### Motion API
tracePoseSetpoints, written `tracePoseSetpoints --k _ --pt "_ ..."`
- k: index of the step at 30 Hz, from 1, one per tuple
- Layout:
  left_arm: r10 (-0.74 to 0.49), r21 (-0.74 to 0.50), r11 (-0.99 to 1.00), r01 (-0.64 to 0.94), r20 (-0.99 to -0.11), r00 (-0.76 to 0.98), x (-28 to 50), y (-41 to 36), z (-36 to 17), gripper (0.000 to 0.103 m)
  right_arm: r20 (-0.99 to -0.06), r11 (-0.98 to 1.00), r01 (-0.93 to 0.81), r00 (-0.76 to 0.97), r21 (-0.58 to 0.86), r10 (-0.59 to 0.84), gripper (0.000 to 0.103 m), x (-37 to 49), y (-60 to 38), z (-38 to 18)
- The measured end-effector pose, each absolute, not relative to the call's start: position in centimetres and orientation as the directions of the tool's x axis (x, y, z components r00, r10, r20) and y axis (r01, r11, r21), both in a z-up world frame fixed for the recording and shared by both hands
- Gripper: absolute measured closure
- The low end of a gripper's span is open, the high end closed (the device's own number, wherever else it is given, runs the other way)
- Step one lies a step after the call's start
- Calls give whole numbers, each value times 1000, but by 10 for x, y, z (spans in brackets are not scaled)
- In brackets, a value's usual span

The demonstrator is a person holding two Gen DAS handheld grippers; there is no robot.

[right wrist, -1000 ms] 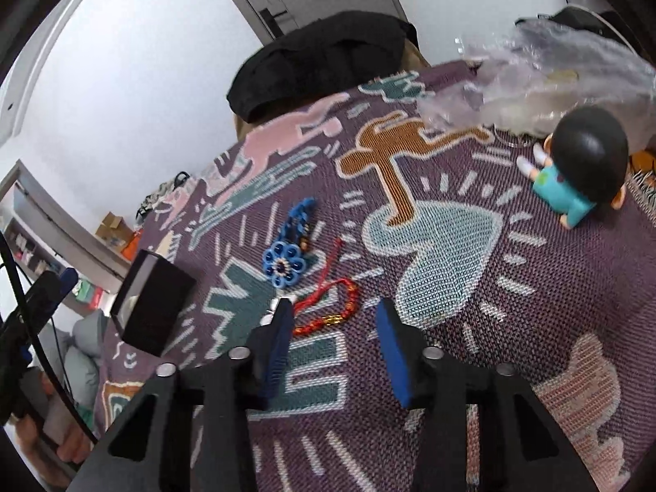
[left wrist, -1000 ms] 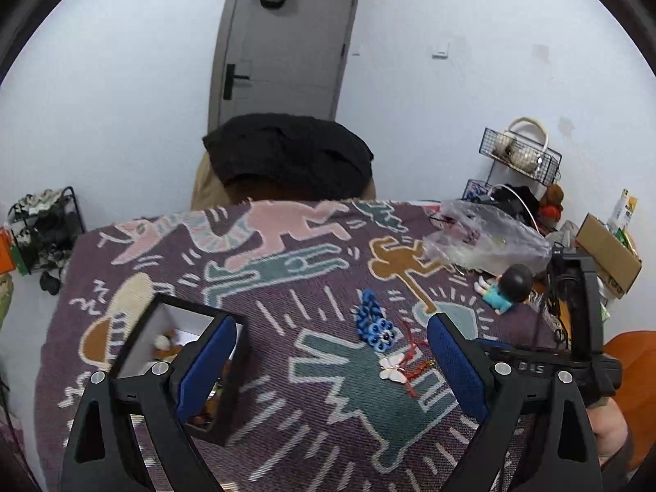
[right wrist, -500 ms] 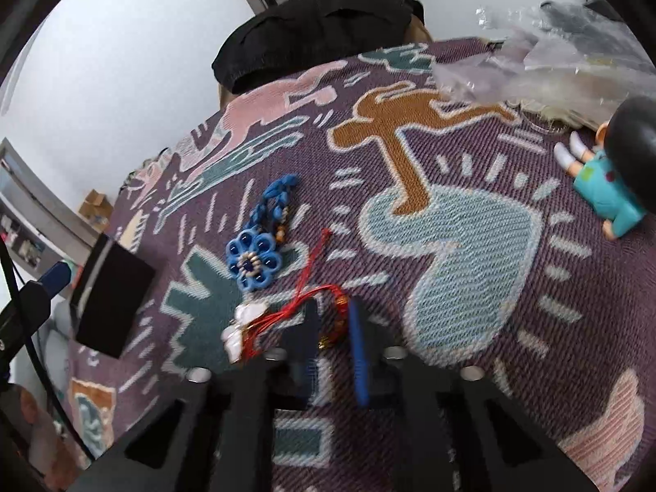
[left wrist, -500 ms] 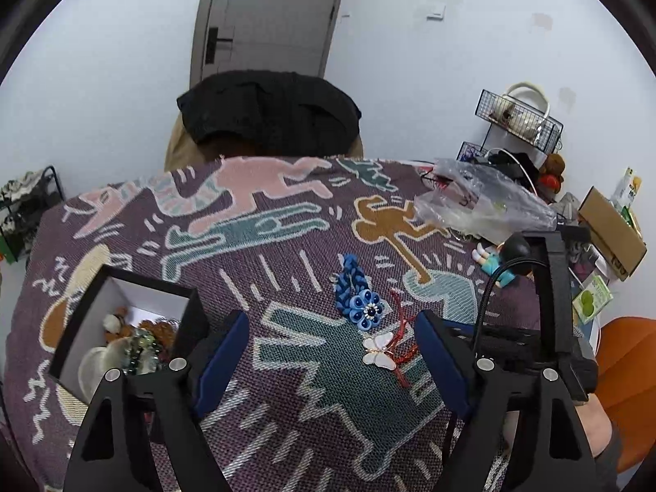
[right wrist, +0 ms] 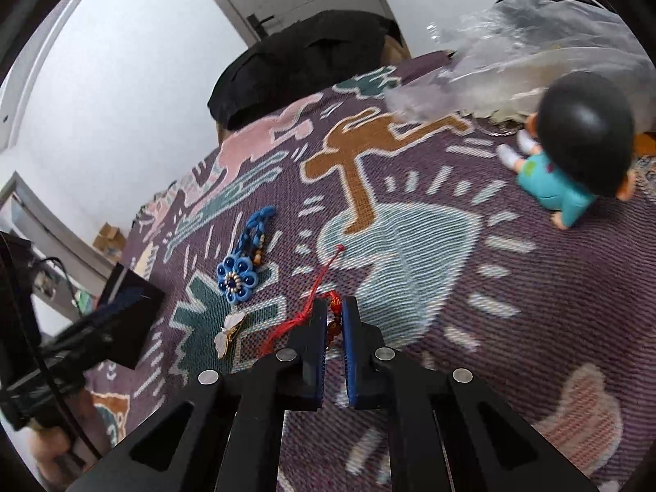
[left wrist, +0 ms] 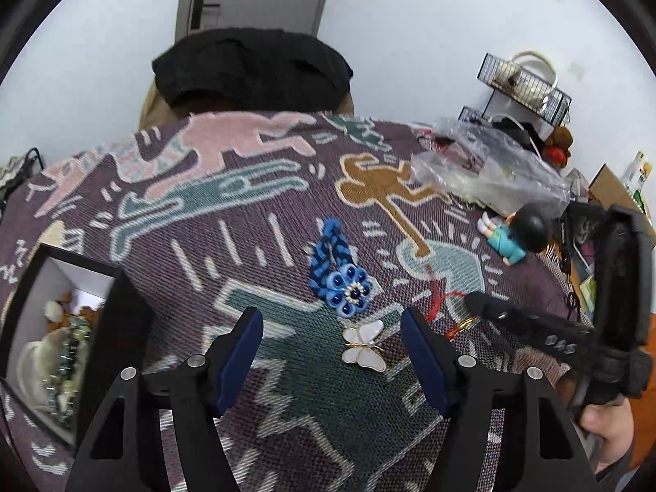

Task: Organize jewelry
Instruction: 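Close the right tool on the red string bracelet and lift it, then grasp the white butterfly pendant with the left tool while the right tool holds the red string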

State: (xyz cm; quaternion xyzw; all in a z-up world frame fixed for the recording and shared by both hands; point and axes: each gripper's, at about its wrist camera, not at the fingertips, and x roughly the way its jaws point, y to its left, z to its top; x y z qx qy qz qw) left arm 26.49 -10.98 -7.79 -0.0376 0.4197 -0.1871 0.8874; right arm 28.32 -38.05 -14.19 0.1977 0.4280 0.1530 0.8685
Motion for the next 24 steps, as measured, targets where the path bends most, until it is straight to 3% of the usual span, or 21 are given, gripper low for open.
tracePoseSetpoints --k 15,20,24 --pt "-310 -158 934 320 -803 508 280 -150 -115 46 -623 850 -88 642 519 447 94 267 -413 -132" --pt "-239 -52 940 336 -804 545 276 -164 -118 47 -623 845 -82 639 528 451 94 265 -417 -138" --pt "-229 -24 936 352 -801 553 272 -167 -117 73 -622 843 -83 637 532 456 94 265 -417 -139"
